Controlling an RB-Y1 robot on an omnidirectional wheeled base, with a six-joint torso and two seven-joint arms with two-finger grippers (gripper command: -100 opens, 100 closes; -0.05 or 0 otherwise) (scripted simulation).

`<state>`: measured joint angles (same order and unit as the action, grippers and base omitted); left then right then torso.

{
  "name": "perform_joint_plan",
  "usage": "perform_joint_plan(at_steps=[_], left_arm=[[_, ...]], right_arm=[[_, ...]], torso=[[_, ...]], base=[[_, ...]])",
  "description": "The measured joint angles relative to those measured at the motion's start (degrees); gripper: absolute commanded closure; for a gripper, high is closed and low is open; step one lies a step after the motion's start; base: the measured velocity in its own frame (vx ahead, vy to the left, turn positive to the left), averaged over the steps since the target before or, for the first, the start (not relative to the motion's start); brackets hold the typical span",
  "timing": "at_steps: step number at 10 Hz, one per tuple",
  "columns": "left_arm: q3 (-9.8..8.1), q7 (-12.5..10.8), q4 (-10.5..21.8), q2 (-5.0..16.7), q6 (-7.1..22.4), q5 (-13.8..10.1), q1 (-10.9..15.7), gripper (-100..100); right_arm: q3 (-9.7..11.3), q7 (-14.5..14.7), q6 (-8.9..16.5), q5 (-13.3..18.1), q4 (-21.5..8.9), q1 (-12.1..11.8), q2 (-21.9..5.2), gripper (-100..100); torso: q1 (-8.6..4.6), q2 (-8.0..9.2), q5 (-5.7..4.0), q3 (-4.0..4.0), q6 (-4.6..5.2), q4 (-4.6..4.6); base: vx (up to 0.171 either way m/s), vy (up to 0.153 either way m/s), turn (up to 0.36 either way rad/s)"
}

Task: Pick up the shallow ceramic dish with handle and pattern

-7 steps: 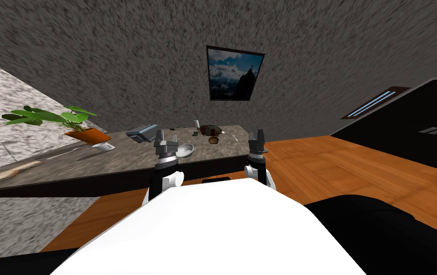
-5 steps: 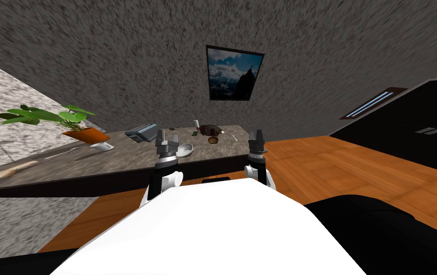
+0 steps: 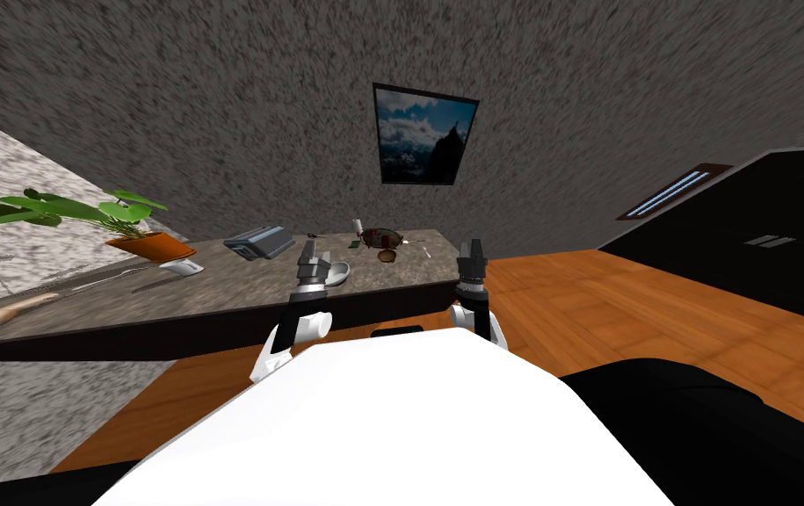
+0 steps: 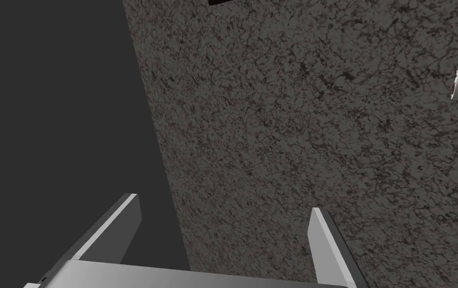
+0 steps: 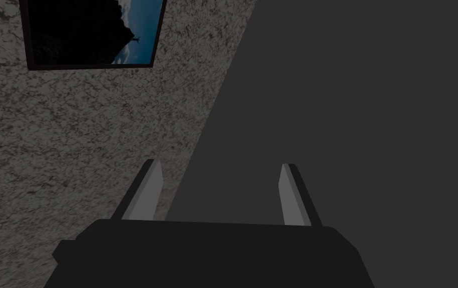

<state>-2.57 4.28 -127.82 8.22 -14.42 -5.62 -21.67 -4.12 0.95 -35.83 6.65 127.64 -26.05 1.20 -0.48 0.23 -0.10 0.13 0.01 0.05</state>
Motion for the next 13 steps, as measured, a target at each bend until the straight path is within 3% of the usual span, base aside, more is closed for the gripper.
perform_joint_plan(at_steps=[3,9,11,13], left_arm=[[-3.28,0.77,3.51,3.01,4.09,-0.72,3.54,-100],[-7.25,3.43,9.98,5.98,12.26,-0.87,9.22,-100],[-9.14,4.64,13.54,7.06,15.97,-0.82,13.35,-100],[-10.51,5.38,16.36,8.15,18.94,-1.07,15.16,-100]], right_arm=[[0.00,0.00,0.00,0.00,0.00,0.00,0.00,0],[-0.01,0.00,0.00,0.00,0.00,-0.01,-0.01,0],[0.00,0.00,0.00,0.00,0.00,0.00,0.00,0],[0.00,0.00,0.00,0.00,0.00,-0.01,0.00,0]], torso=[[0.11,-0.06,0.02,-0.04,0.00,-0.01],[0.18,-0.13,0.02,-0.07,-0.01,-0.02],[0.00,-0.11,0.00,-0.06,0.00,-0.02],[0.07,-0.15,0.01,-0.08,-0.02,-0.03]], base=[[-0.043,-0.090,-0.009],[-0.038,-0.097,-0.003],[-0.042,-0.126,0.003],[-0.016,-0.098,0.006]])
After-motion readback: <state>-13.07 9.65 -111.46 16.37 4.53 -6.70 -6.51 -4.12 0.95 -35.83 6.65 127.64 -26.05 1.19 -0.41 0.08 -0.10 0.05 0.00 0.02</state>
